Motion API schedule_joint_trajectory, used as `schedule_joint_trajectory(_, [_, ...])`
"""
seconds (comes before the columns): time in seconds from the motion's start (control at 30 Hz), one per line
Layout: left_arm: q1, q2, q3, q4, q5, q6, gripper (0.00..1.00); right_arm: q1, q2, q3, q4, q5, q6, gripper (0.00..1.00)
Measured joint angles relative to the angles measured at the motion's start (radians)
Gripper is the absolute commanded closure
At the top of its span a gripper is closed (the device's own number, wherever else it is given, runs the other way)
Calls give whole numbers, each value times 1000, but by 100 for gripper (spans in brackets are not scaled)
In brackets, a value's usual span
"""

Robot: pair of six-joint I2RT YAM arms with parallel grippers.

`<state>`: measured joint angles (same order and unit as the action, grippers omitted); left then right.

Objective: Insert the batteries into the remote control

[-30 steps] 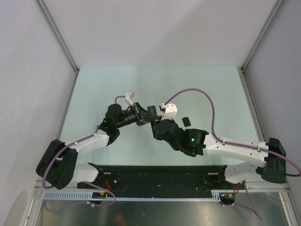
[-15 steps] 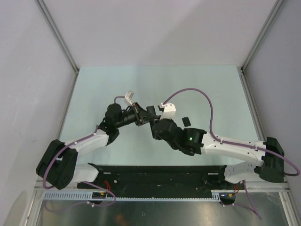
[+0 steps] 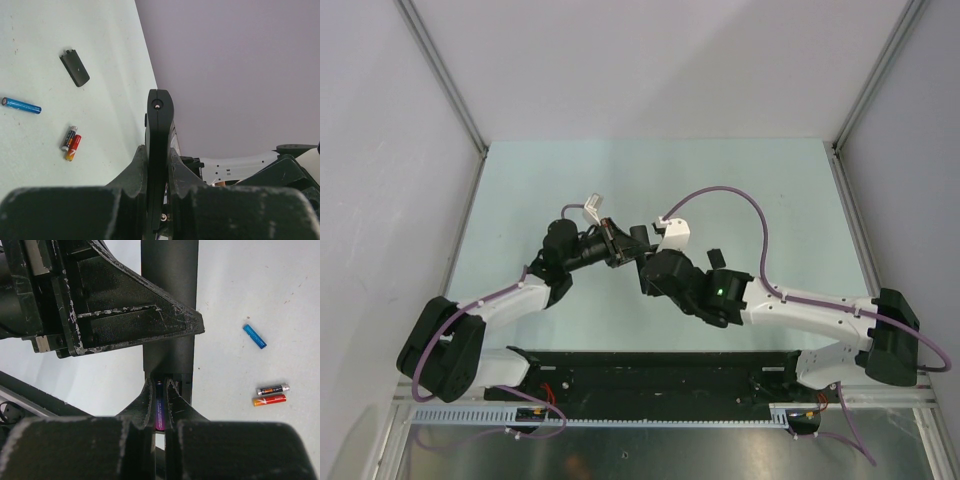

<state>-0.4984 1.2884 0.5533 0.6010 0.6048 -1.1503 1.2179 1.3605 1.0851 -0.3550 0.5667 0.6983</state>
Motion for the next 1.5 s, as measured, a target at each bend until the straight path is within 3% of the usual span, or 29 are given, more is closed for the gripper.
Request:
schedule_joint_trajectory(0.1, [0, 0, 0, 2, 0, -2, 100, -3, -6, 0, -3, -3, 8, 100])
schedule_joint_trajectory(0.3, [0, -4, -1, 31, 0, -35, 100, -10, -22, 8, -12, -12, 13, 87])
schedule_joint_trajectory(0.47, [0, -4, -2, 61, -5, -65, 100, -11, -23, 27, -27, -7, 17, 81])
schedule_joint_trajectory(1.5, [-5, -10, -18, 204, -42, -142, 100, -9, -22, 125, -137, -7, 42, 59])
